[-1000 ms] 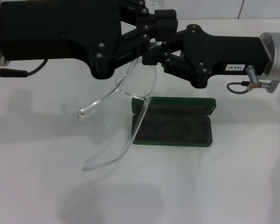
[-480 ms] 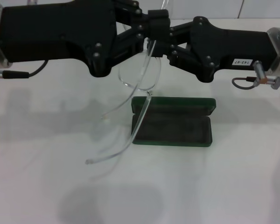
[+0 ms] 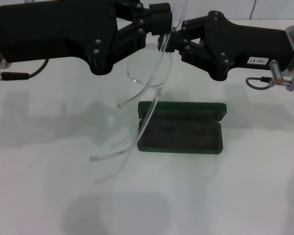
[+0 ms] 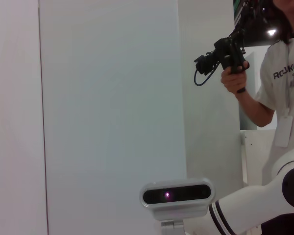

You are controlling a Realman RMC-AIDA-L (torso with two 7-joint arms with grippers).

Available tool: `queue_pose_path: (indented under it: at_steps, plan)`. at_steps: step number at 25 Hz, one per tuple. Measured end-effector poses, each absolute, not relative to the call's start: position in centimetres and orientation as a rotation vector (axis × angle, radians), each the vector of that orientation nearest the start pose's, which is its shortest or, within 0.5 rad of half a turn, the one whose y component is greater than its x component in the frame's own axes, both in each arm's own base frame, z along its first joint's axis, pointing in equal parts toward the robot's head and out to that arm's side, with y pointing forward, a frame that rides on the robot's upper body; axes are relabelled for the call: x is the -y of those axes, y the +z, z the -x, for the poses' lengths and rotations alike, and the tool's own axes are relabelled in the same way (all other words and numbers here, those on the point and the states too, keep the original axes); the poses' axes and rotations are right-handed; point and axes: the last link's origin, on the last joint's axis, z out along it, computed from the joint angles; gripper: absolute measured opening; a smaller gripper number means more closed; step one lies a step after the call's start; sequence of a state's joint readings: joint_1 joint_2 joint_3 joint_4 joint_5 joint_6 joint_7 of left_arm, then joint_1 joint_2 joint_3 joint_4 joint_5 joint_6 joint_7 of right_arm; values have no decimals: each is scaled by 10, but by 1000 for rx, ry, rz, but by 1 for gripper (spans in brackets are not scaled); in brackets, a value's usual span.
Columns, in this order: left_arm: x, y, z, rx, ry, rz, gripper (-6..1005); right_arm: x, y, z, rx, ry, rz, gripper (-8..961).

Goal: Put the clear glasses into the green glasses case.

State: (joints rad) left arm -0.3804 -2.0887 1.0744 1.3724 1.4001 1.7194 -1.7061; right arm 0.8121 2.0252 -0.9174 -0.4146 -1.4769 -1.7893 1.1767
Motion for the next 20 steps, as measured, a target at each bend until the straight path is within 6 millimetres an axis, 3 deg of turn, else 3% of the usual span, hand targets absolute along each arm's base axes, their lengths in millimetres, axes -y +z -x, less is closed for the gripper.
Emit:
queue_pose_path:
  at_steps: [20]
  plan:
    - [-301, 73, 121, 42, -1185, 2784, 49, -357, 0, -116, 21, 1448, 2794, 87]
